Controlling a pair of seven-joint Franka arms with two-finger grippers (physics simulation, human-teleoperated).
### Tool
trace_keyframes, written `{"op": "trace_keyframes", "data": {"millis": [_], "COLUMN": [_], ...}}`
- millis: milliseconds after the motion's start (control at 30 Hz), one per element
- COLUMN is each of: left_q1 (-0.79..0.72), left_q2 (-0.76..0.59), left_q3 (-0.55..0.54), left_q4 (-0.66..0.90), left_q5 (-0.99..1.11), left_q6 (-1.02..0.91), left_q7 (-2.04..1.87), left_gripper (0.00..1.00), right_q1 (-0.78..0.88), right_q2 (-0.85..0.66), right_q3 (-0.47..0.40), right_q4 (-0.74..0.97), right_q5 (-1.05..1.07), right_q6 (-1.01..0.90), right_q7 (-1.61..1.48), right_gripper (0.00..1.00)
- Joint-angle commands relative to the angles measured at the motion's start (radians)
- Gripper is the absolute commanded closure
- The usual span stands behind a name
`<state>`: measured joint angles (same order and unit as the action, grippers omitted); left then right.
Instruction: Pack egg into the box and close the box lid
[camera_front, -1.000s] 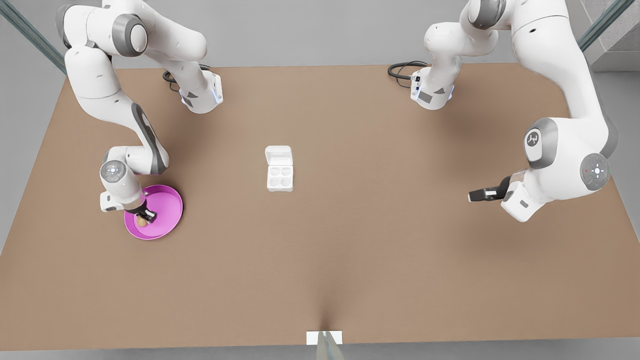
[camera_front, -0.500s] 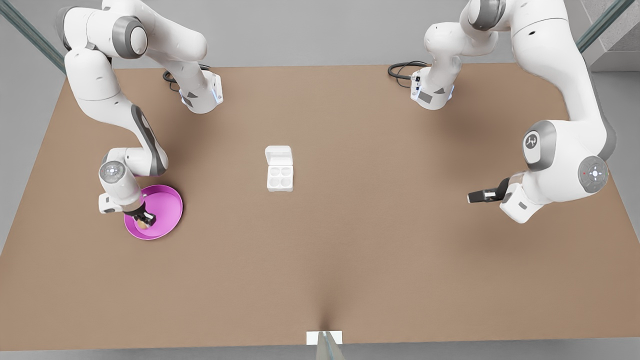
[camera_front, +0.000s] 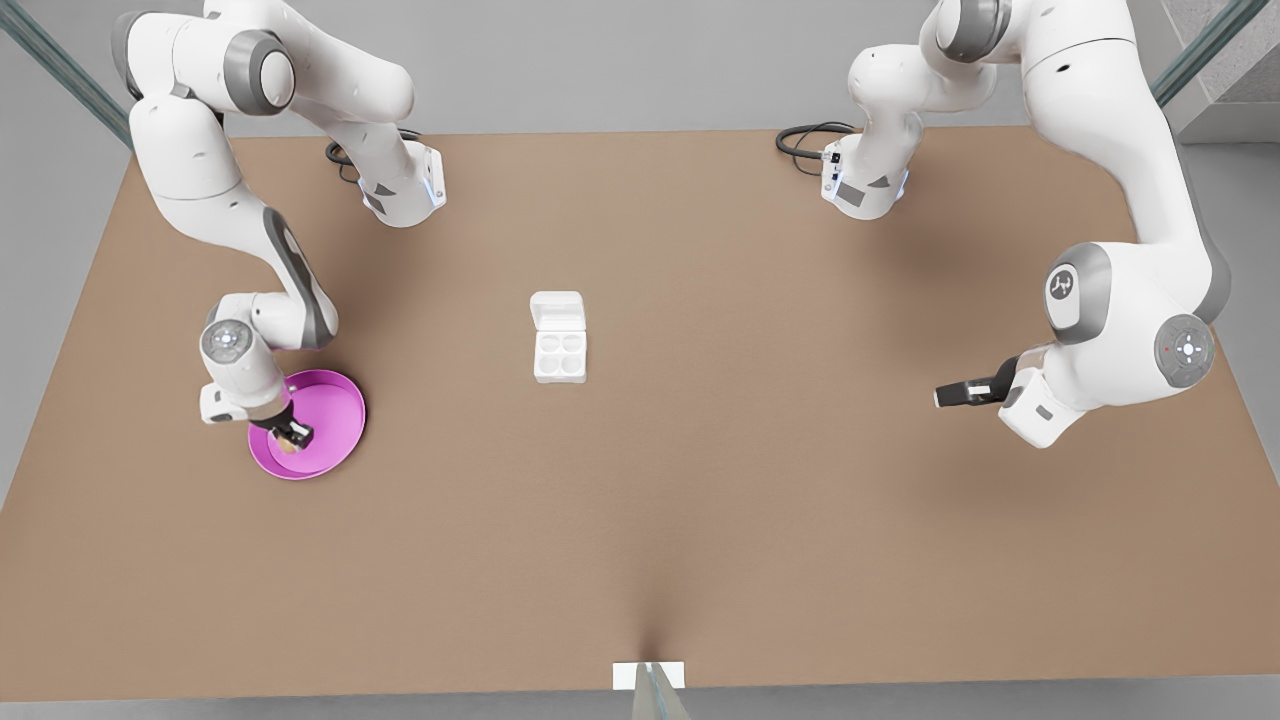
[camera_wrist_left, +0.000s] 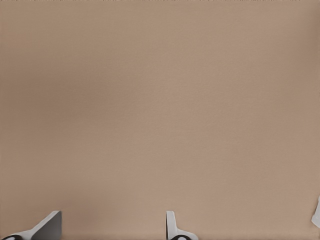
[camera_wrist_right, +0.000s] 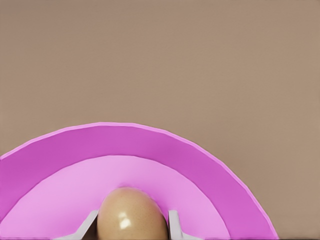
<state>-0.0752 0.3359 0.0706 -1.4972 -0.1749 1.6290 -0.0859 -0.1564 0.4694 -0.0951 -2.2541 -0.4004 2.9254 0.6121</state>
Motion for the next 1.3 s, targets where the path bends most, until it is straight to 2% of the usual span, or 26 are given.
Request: {"op": "trace_keyframes", "data": {"millis": [0, 167, 300, 367, 500, 567, 633, 700, 767, 867, 967, 1033, 1100, 1167, 1267], "left_q1": [0.000, 0.000, 0.000, 0.000, 0.000, 0.000, 0.000, 0.000, 0.000, 0.000, 0.000, 0.000, 0.000, 0.000, 0.000], "left_q2": [0.000, 0.003, 0.008, 0.008, 0.008, 0.008, 0.008, 0.009, 0.009, 0.015, 0.014, 0.015, 0.023, 0.031, 0.037], "left_q3": [0.000, 0.000, 0.000, 0.002, 0.002, 0.002, 0.005, 0.005, 0.006, 0.026, 0.031, 0.032, 0.032, 0.032, 0.032], "left_q4": [0.000, 0.000, 0.000, 0.000, 0.000, 0.000, 0.000, 0.000, 0.000, 0.000, 0.000, 0.000, 0.000, 0.000, 0.000], "left_q5": [0.000, 0.000, 0.000, 0.000, 0.000, 0.002, 0.002, 0.002, 0.003, 0.003, 0.009, 0.011, 0.011, 0.011, 0.012], "left_q6": [0.000, 0.000, 0.000, 0.000, 0.000, 0.000, 0.000, 0.000, 0.000, 0.000, -0.001, -0.003, -0.001, -0.001, -0.003], "left_q7": [0.000, 0.000, 0.000, 0.000, 0.000, 0.000, 0.000, 0.000, 0.000, 0.000, 0.000, 0.000, 0.000, 0.000, 0.000], "left_gripper": [0.00, 0.00, 0.00, 0.00, 0.00, 0.00, 0.00, 0.00, 0.00, 0.00, 0.00, 0.00, 0.00, 0.00, 0.00], "right_q1": [0.000, 0.000, 0.000, 0.000, 0.011, 0.014, 0.014, 0.029, 0.069, 0.199, 0.201, 0.224, 0.229, 0.209, 0.187], "right_q2": [0.000, 0.000, -0.015, -0.029, -0.071, -0.066, -0.066, -0.058, -0.022, 0.035, 0.006, 0.014, 0.002, -0.075, -0.107], "right_q3": [0.000, 0.000, 0.008, 0.025, 0.153, 0.229, 0.357, 0.479, 0.549, 0.557, 0.693, 0.741, 0.772, 0.795, 0.793], "right_q4": [0.002, 0.002, 0.025, 0.036, 0.237, 0.272, 0.352, 0.409, 0.461, 0.501, 0.485, 0.482, 0.430, 0.314, 0.243], "right_q5": [0.000, 0.000, 0.002, 0.009, 0.147, 0.150, 0.152, 0.175, 0.190, 0.192, 0.190, 0.181, 0.169, 0.163, 0.163], "right_q6": [0.000, 0.001, -0.020, -0.066, -0.423, -0.436, -0.538, -0.562, -0.572, -0.562, -0.601, -0.594, -0.600, -0.606, -0.637], "right_q7": [0.000, -0.002, 0.000, 0.002, 0.028, 0.086, 0.210, 0.317, 0.449, 0.581, 0.652, 0.696, 0.703, 0.670, 0.597], "right_gripper": [0.42, 0.49, 0.47, 0.54, 0.48, 0.46, 0.45, 0.43, 0.43, 0.43, 0.44, 0.44, 0.43, 0.43, 0.43]}}
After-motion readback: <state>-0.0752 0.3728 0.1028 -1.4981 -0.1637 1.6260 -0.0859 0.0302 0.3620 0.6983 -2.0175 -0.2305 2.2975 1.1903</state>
